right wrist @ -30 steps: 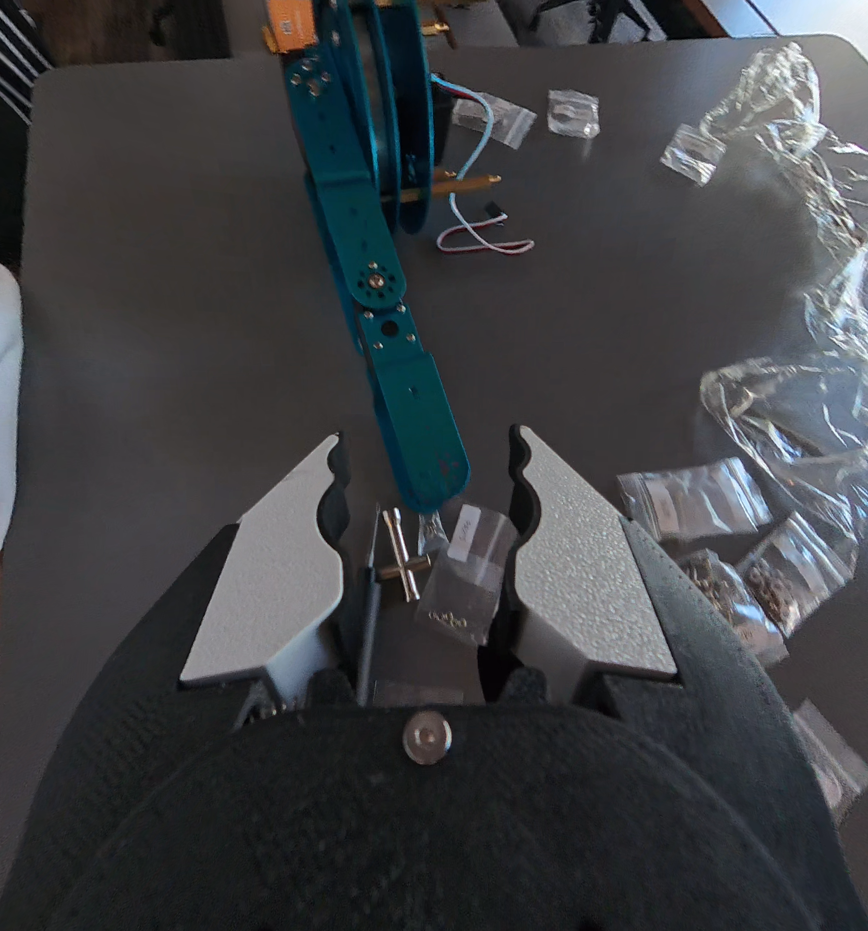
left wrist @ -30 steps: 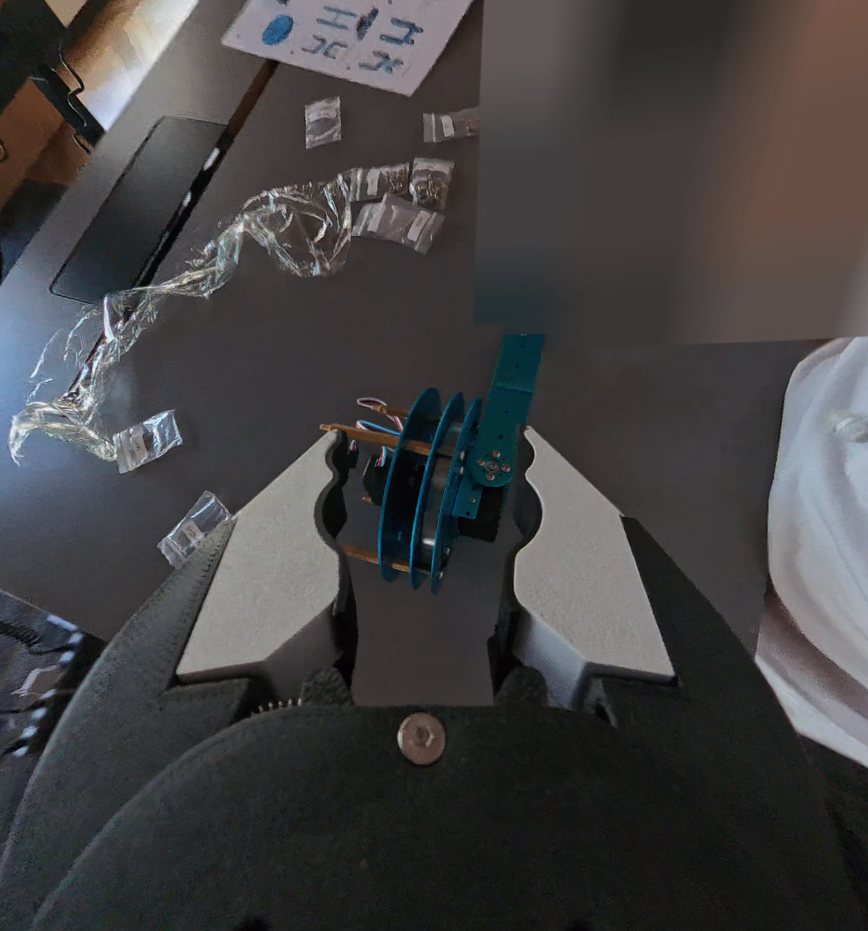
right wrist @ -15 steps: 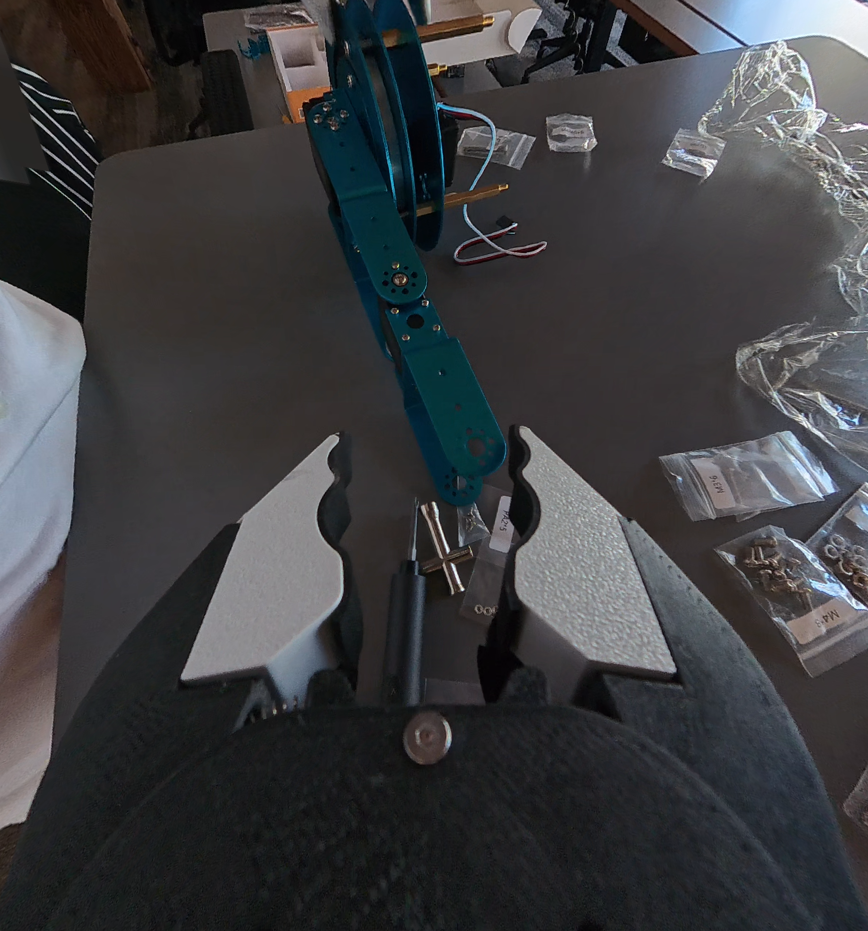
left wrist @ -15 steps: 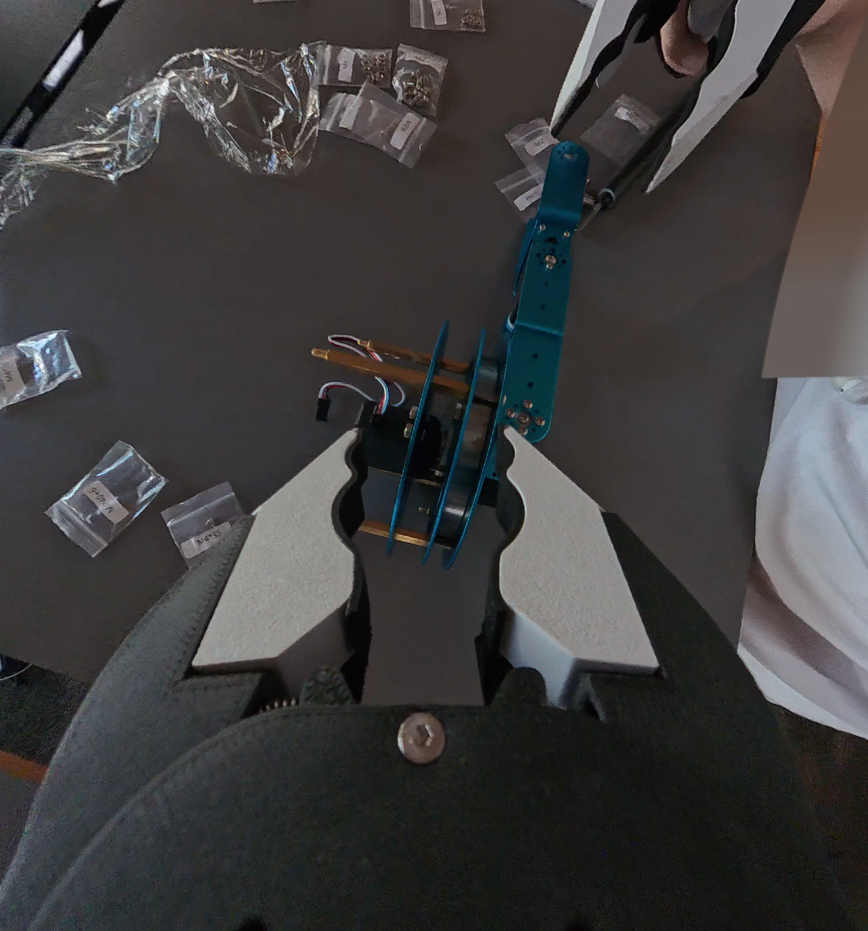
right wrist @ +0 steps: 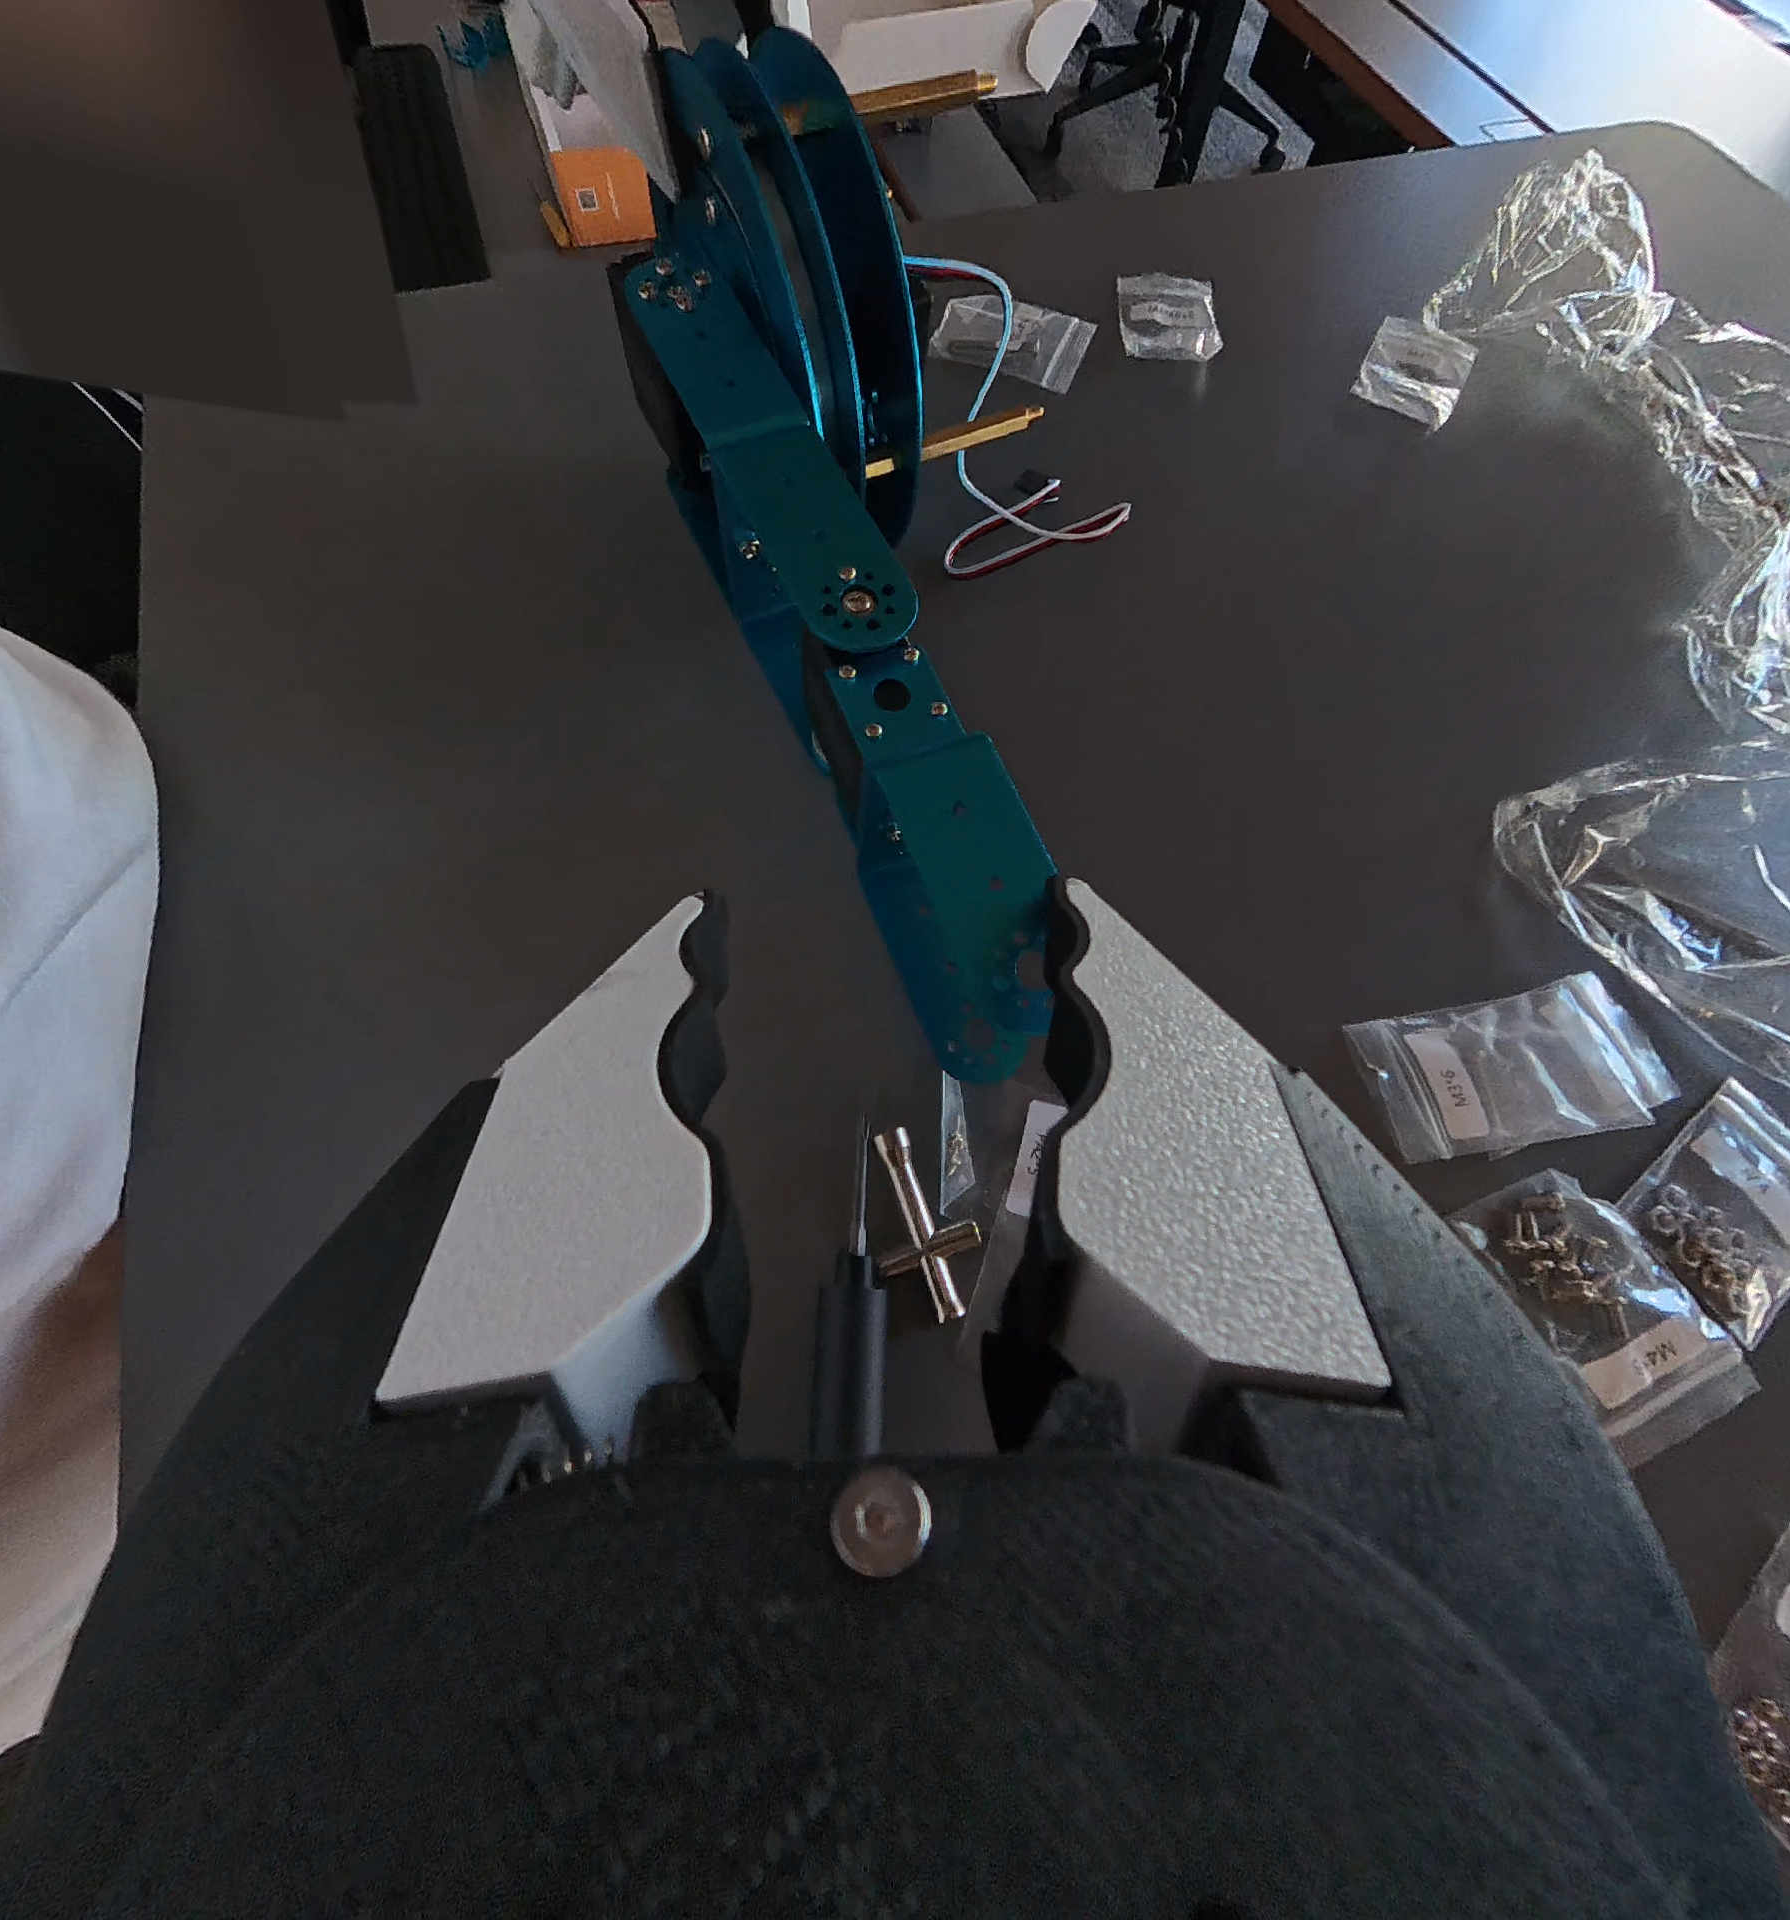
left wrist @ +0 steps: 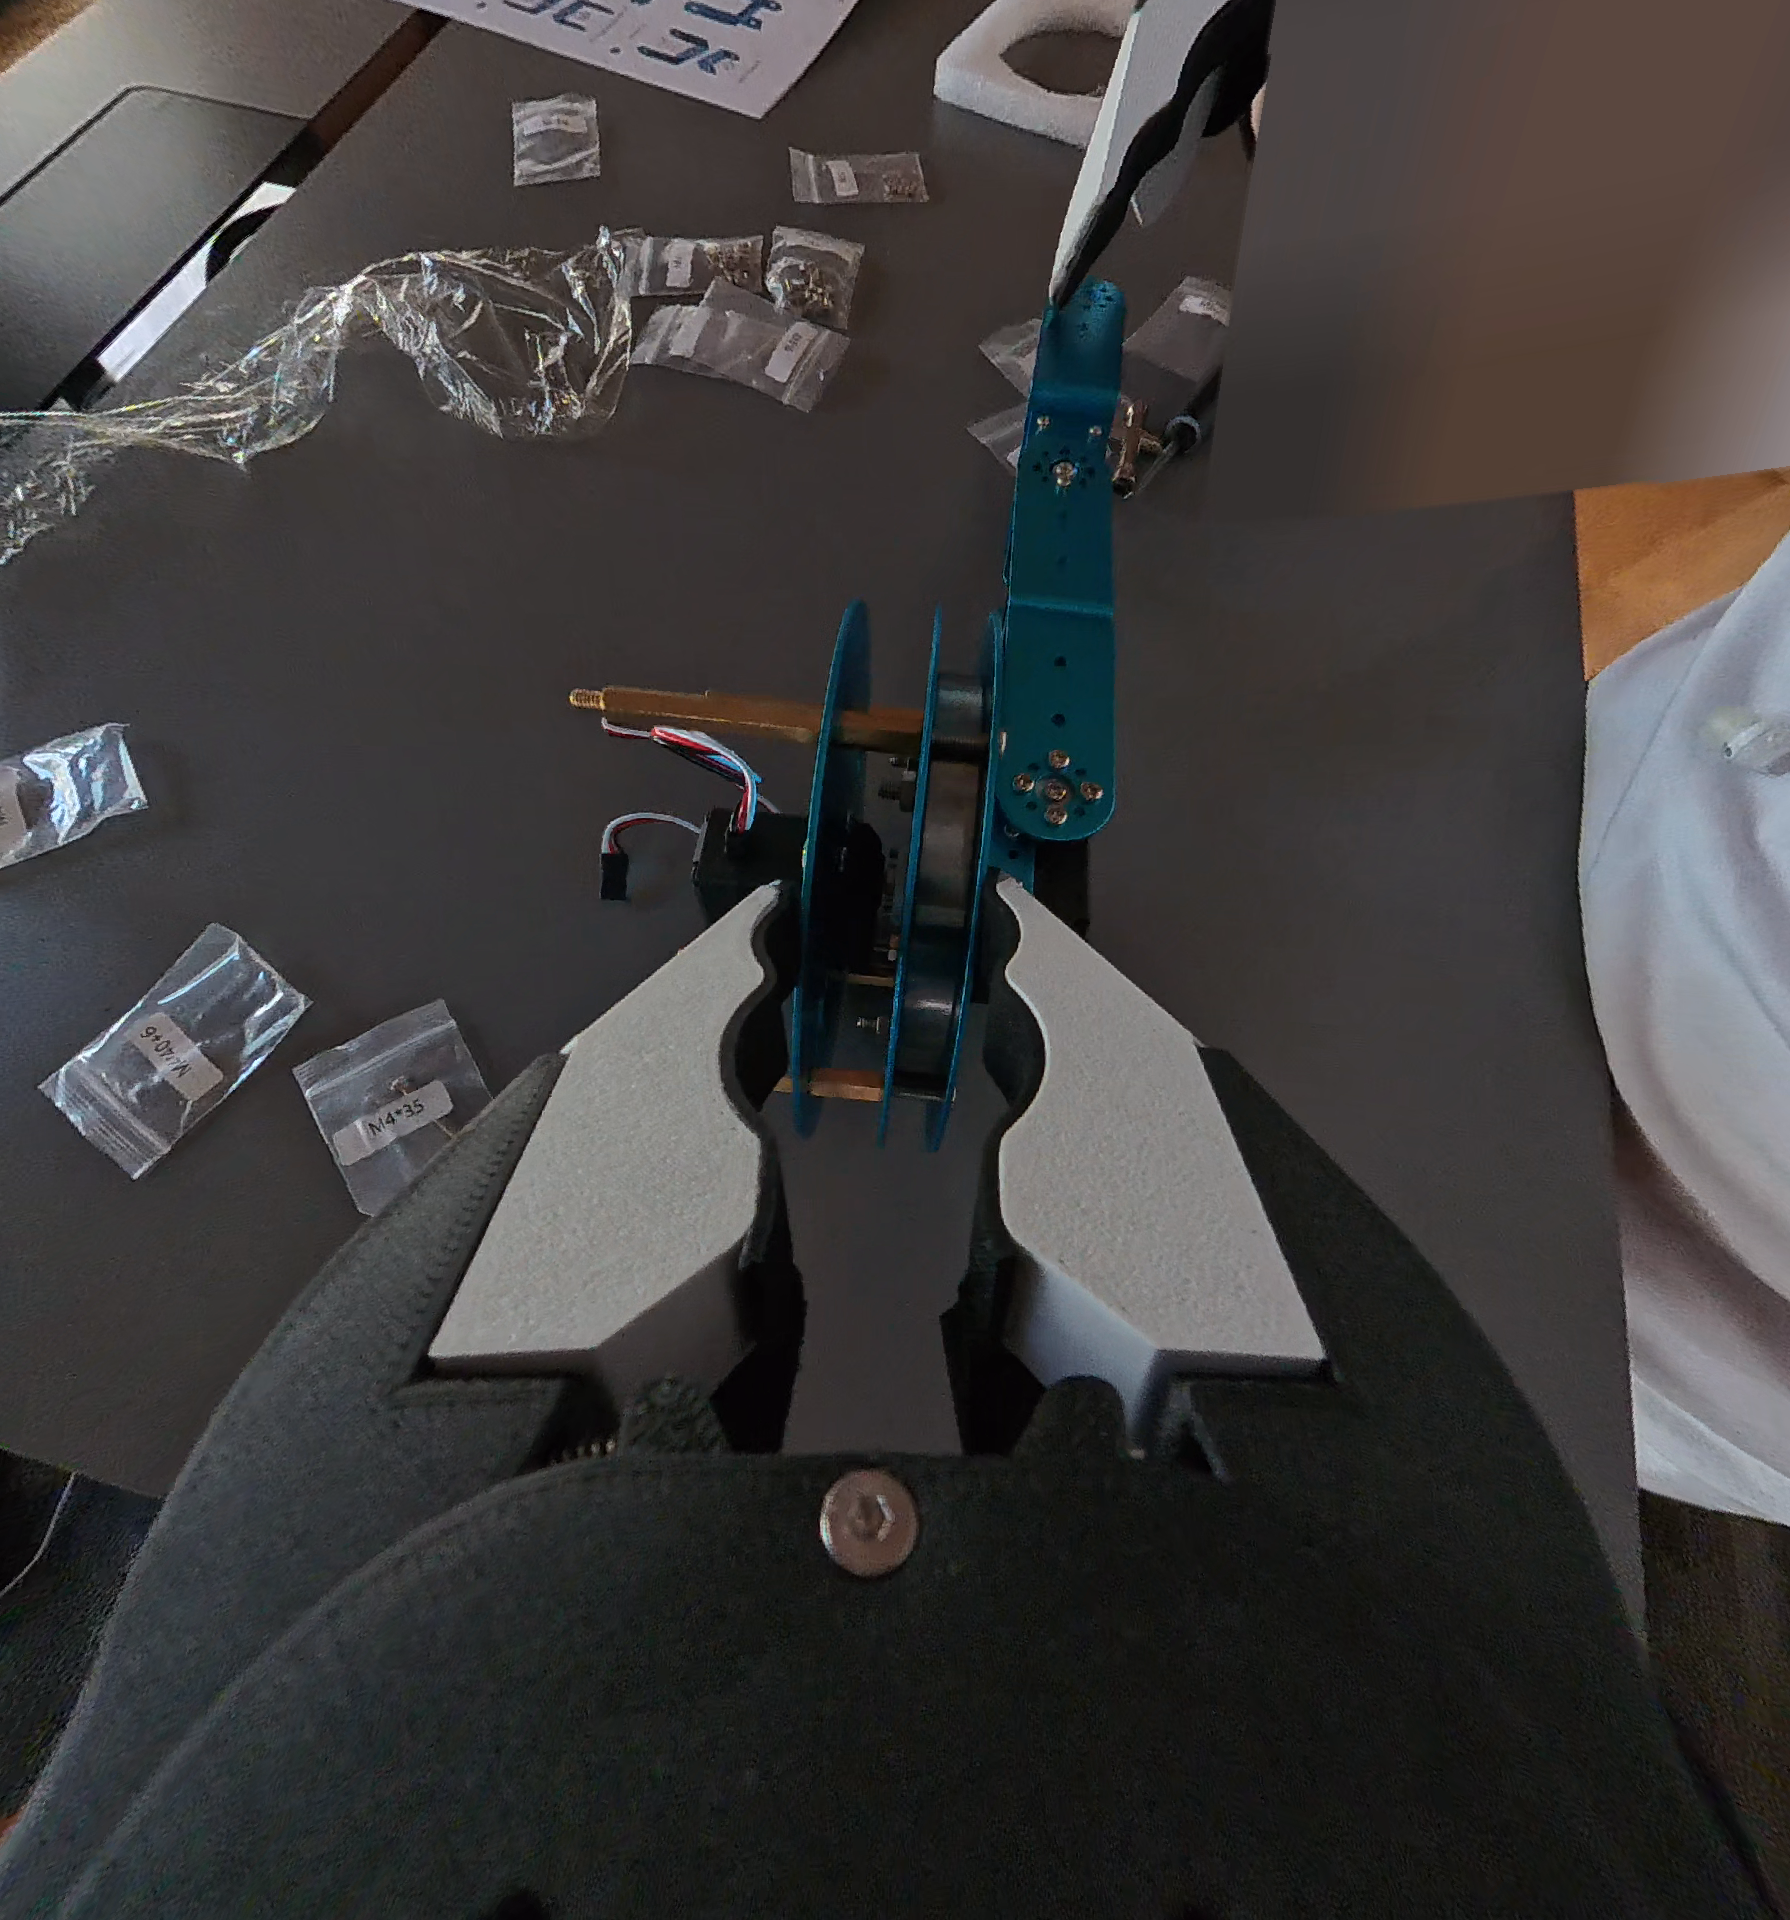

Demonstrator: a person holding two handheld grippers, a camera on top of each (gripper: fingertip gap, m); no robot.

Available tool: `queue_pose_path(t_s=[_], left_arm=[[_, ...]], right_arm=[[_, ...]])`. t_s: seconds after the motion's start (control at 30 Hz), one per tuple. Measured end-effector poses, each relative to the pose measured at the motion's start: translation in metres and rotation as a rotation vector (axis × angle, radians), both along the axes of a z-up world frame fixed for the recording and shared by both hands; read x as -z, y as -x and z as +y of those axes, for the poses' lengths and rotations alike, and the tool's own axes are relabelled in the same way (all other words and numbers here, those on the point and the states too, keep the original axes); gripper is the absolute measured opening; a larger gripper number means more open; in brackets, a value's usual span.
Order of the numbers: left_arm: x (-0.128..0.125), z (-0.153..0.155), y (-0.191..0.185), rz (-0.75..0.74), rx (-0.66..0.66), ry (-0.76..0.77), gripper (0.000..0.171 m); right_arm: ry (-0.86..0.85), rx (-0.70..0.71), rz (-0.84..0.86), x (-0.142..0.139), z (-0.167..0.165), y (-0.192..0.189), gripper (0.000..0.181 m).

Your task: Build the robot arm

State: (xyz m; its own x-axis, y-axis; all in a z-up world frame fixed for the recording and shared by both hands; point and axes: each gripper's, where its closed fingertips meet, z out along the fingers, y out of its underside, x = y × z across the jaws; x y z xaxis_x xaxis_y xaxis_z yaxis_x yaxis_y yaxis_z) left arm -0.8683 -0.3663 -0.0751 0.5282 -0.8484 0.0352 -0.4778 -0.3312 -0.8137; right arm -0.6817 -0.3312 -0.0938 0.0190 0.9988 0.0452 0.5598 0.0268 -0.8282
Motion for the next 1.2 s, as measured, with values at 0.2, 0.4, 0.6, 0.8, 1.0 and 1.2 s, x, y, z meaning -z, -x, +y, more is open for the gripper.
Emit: queue_pose_path(t_s=[0.2,0.4,0.6,0.8,1.0,1.2], left_arm=[[0.000,-0.002,0.003,-0.048,0.039,-0.017,0.033],[0.000,-0.001,0.003,-0.057,0.099,-0.010,0.033],[-0.002,0.002,-0.002,-0.040,0.127,0.003,0.033],[-0.003,0.003,-0.005,-0.018,0.134,0.019,0.033],[-0.003,0.004,-0.009,0.012,0.128,0.045,0.033],[-0.008,0.003,-0.011,0.028,0.116,0.067,0.039]], right_arm=[[-0.063,0.010,0.061,-0.016,-0.001,0.012,0.062],[-0.127,-0.081,0.004,-0.008,0.000,0.026,0.061],[-0.030,-0.206,-0.124,0.024,-0.001,0.022,0.047],[0.001,-0.271,-0.124,0.033,-0.005,0.018,0.028],[0.000,-0.314,-0.154,0.036,-0.005,0.014,0.028],[-0.005,-0.340,-0.146,0.036,-0.003,0.014,0.028]])
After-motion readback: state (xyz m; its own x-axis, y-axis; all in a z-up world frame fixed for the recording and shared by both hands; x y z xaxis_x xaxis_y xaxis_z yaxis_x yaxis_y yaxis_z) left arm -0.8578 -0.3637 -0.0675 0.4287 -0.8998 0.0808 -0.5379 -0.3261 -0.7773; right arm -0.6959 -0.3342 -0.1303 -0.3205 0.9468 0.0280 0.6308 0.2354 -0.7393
